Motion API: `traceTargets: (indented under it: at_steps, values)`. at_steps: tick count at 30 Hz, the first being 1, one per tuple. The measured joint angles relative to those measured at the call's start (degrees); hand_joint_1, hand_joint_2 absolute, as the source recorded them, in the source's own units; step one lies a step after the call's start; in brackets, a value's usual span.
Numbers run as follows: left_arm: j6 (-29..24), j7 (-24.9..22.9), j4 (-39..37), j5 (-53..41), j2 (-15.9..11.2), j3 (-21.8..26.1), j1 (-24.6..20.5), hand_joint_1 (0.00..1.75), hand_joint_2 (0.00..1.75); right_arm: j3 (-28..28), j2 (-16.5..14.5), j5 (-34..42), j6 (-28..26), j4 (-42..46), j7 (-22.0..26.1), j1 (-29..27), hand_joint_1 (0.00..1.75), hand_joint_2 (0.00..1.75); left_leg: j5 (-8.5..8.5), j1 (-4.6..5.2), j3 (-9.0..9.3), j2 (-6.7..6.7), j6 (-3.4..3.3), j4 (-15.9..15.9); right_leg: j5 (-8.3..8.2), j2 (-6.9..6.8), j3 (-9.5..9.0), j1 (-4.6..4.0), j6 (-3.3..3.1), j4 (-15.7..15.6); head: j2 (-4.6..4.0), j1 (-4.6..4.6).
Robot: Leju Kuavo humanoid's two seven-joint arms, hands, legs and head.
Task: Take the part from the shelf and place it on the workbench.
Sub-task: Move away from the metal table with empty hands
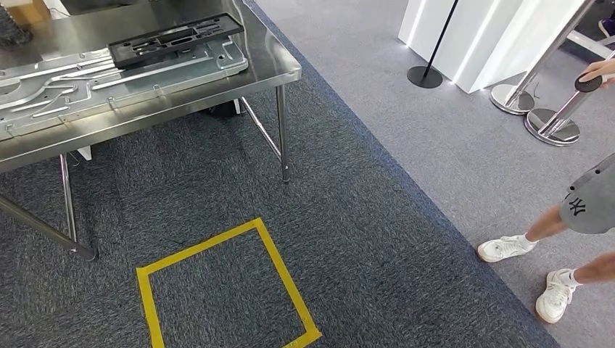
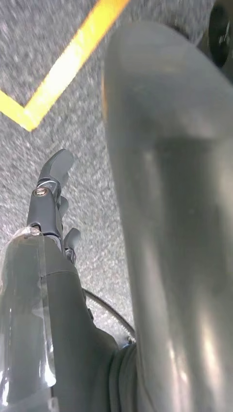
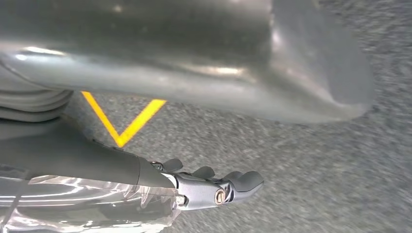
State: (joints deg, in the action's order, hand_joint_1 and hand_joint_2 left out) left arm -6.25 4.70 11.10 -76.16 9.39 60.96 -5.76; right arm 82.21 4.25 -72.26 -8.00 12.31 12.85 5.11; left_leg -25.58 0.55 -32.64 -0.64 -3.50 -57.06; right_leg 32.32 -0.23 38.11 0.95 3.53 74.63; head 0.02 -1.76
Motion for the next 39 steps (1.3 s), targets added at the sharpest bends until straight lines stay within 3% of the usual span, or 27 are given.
traceTargets:
  at_steps: [2,4,5,6,8,9,12,13,14,15,16,17,18,20,23,24,26,28,29,30,31,32,34,35,37,39]
  values:
    - [0.0,0.0,0.0,0.0,0.0,0.0,0.0,0.00,0.00,-0.1,0.0,0.0,0.1,0.0,0.0,0.1,0.00,0.00,1.38,0.20,-1.69,0.02,0.16,-0.1,-2.60,0.03,-6.09,-0.18,-0.69,-7.2,0.01,-0.01]
    - [0.0,0.0,0.0,0.0,0.0,0.0,0.0,0.00,0.00,-0.3,0.0,-0.1,0.1,0.0,0.0,0.4,0.00,0.00,2.58,0.34,-2.56,-0.03,0.58,-0.1,-1.94,0.07,-12.71,-0.66,-1.64,-16.8,0.01,-0.01]
    - [-0.1,0.1,0.0,0.0,0.0,0.0,0.0,0.00,0.00,-0.4,0.0,-0.1,0.1,0.0,0.0,0.5,0.00,0.00,3.10,0.30,-2.69,-0.08,0.86,0.0,-1.23,0.10,-14.46,-0.93,-2.09,-19.7,0.00,0.00]
    - [-0.1,0.1,0.0,0.0,0.0,0.0,0.0,0.00,0.00,-0.4,-0.1,-0.1,0.1,0.0,0.0,0.5,0.00,0.00,3.62,0.22,-2.75,-0.12,1.17,0.1,-0.98,0.10,-15.00,-1.20,-2.51,-21.0,0.00,0.00]
    - [-0.1,0.1,0.0,0.0,0.0,0.0,0.0,0.00,0.00,-0.4,-0.1,-0.1,0.1,0.0,0.0,0.4,0.00,0.00,3.71,0.07,-3.12,-0.07,1.82,-0.3,-1.98,0.02,-14.38,-1.17,-3.42,-21.4,0.00,-0.01]
    - [-0.1,0.1,0.0,0.0,0.0,0.0,0.1,0.00,0.00,-0.4,-0.1,-0.1,0.1,0.0,0.0,0.4,0.00,0.00,2.36,0.00,-3.59,0.04,2.13,-1.4,-2.57,-0.05,-13.91,-1.09,-3.88,-21.6,0.01,-0.01]
    - [-0.2,0.2,0.0,-0.2,0.0,0.0,0.4,0.00,0.00,-0.4,-0.1,0.0,0.1,0.0,-0.1,0.2,0.00,0.00,-5.88,-0.31,-6.08,0.27,2.91,-10.3,-4.30,-0.15,-11.93,-1.04,-4.57,-21.6,-0.01,-0.01]
    - [-0.2,0.3,0.0,-0.2,0.0,0.0,0.4,0.00,0.00,-0.4,-0.2,0.0,0.1,0.0,-0.1,0.2,0.00,0.00,-7.46,-0.42,-6.76,0.27,3.13,-13.9,-4.81,-0.18,-11.16,-1.06,-4.54,-21.5,-0.01,-0.01]
    - [-0.2,0.3,0.0,-0.3,0.0,0.0,0.5,0.00,0.44,-0.4,-0.2,0.0,0.2,0.0,-0.1,0.1,0.00,0.00,-7.59,-0.55,-6.88,0.27,3.32,-16.2,-5.23,-0.22,-10.37,-1.05,-4.45,-21.2,-0.01,-0.02]
    - [-0.2,0.3,0.0,-0.4,0.0,0.0,0.5,0.00,0.87,-0.4,-0.3,0.0,0.2,0.0,-0.2,0.1,0.00,0.44,-6.52,-0.70,-6.00,0.26,3.48,-16.5,-5.56,-0.24,-9.57,-0.99,-4.29,-20.8,-0.01,-0.02]
    - [-0.2,0.3,0.0,-0.5,0.0,0.0,0.5,0.00,1.31,-0.4,-0.4,0.1,0.3,0.0,-0.4,0.0,0.00,0.87,-4.95,-0.87,-4.05,0.25,3.61,-14.6,-5.79,-0.25,-8.81,-0.91,-4.13,-20.4,-0.01,-0.02]
    - [-0.2,0.3,0.0,-0.6,0.0,0.0,0.5,0.00,1.75,-0.4,-0.4,0.1,0.4,0.0,-0.6,0.0,0.00,1.31,-3.62,-1.02,-1.19,0.25,3.71,-10.7,-5.90,-0.23,-8.14,-0.83,-3.95,-19.8,0.00,-0.02]
    - [-0.2,0.3,0.0,-0.6,0.0,0.0,0.4,0.00,1.75,-0.4,-0.5,0.1,0.4,0.0,-0.9,0.0,0.00,1.75,-3.27,-1.07,1.82,0.27,3.70,-6.4,-5.92,-0.21,-7.50,-0.81,-3.72,-19.1,-0.01,-0.02]
    - [-0.2,0.3,0.0,-0.7,0.0,0.0,0.3,0.00,1.75,-0.4,-0.7,0.0,0.4,-0.1,-1.4,0.0,0.00,1.75,-3.98,-1.02,5.09,0.35,3.27,-0.8,-5.98,-0.19,-6.63,-0.90,-3.16,-18.0,-0.01,-0.02]
    - [-0.2,0.2,0.0,-0.8,0.0,0.0,0.4,0.00,1.75,-0.5,-0.8,-0.2,0.5,-0.1,-1.9,0.0,0.00,1.75,-4.18,-0.89,4.76,0.37,1.95,0.2,-6.17,-0.14,-6.10,-0.84,-2.17,-17.3,-0.01,-0.01]
    - [-0.2,0.2,0.0,-0.7,0.0,0.0,0.4,0.00,1.75,-0.6,-0.8,-0.4,0.7,-0.1,-2.0,-0.1,0.00,1.75,-3.89,-0.94,4.61,0.32,1.52,0.3,-5.52,-0.09,-5.69,-0.74,-1.82,-16.5,-0.01,-0.01]
    - [-0.1,0.1,0.0,-0.7,0.0,0.0,0.3,0.00,1.75,-1.0,-1.0,-1.0,1.5,-0.2,-1.9,-0.1,0.00,1.75,-3.31,-1.08,4.15,0.18,0.92,0.5,-2.08,0.00,-3.38,-0.48,-1.14,-11.3,-0.02,-0.01]
    - [0.3,-0.1,0.0,-0.7,0.0,0.0,0.4,0.00,1.75,-1.6,-1.4,-2.5,3.1,-0.3,-2.3,-0.2,0.00,1.75,-2.91,-1.04,3.56,0.08,0.80,0.5,1.85,0.01,0.05,-0.28,-0.63,-3.3,-0.02,-0.01]
    - [0.6,-0.2,0.0,-0.7,0.0,0.0,0.4,0.00,1.75,-2.1,-1.7,-3.4,3.8,-0.3,-2.7,-0.3,0.00,1.75,-2.75,-1.02,3.34,0.05,0.84,0.4,2.54,0.01,0.93,-0.18,-0.51,-0.9,-0.02,-0.01]
    - [0.8,-0.4,0.0,-0.7,0.0,0.0,0.5,0.00,1.75,-2.6,-2.0,-4.2,4.5,-0.4,-3.1,-0.3,0.00,1.75,-2.63,-1.03,3.22,0.05,0.90,0.4,2.03,0.00,0.68,-0.09,-0.49,-0.8,-0.01,-0.01]
    - [1.0,-0.5,0.0,-0.7,0.0,0.0,0.5,0.00,1.75,-3.2,-2.3,-4.8,4.9,-0.5,-3.5,-0.4,0.00,1.75,-2.56,-1.03,3.21,0.06,0.96,0.4,0.44,0.00,-0.84,-0.02,-0.55,-3.3,-0.01,-0.01]
    - [1.1,-0.6,0.0,-0.7,0.0,0.0,0.5,0.00,1.75,-3.6,-2.6,-5.3,5.2,-0.6,-3.7,-0.4,0.00,1.75,-2.52,-1.04,3.28,0.06,1.06,0.4,-1.69,-0.01,-3.25,0.03,-0.70,-7.6,-0.01,-0.01]
    - [1.3,-0.8,0.0,-0.9,0.1,-0.1,0.4,0.00,1.75,-4.5,-3.1,-6.3,5.9,-0.8,-4.1,-0.3,0.00,1.75,-2.46,-0.92,3.35,0.07,1.49,0.4,-4.36,0.00,-7.42,-0.15,-1.22,-15.7,-0.01,-0.01]
    - [1.4,-0.9,0.0,-1.0,0.1,-0.1,0.4,0.00,1.75,-5.0,-3.4,-7.2,6.3,-0.8,-4.4,-0.3,0.00,1.75,-2.41,-0.87,3.28,0.07,1.81,0.4,-4.80,0.02,-8.32,-0.34,-1.54,-17.7,-0.01,-0.01]
    - [1.7,-1.2,0.0,-1.5,0.2,-0.3,0.2,0.00,1.75,-6.6,-4.5,-9.8,7.1,-0.9,-5.2,-0.3,0.00,1.75,-2.25,-0.88,3.10,0.08,2.51,0.4,-4.88,0.05,-8.26,-0.73,-2.24,-18.3,-0.01,-0.01]
    - [2.1,-1.7,0.0,-1.9,0.3,-0.6,0.0,0.00,1.75,-8.5,-5.8,-12.1,7.0,-1.0,-5.9,-0.3,0.00,1.75,-2.45,-1.02,3.01,0.10,3.17,0.2,-5.23,-0.05,-8.20,-0.57,-3.03,-18.7,-0.02,-0.01]
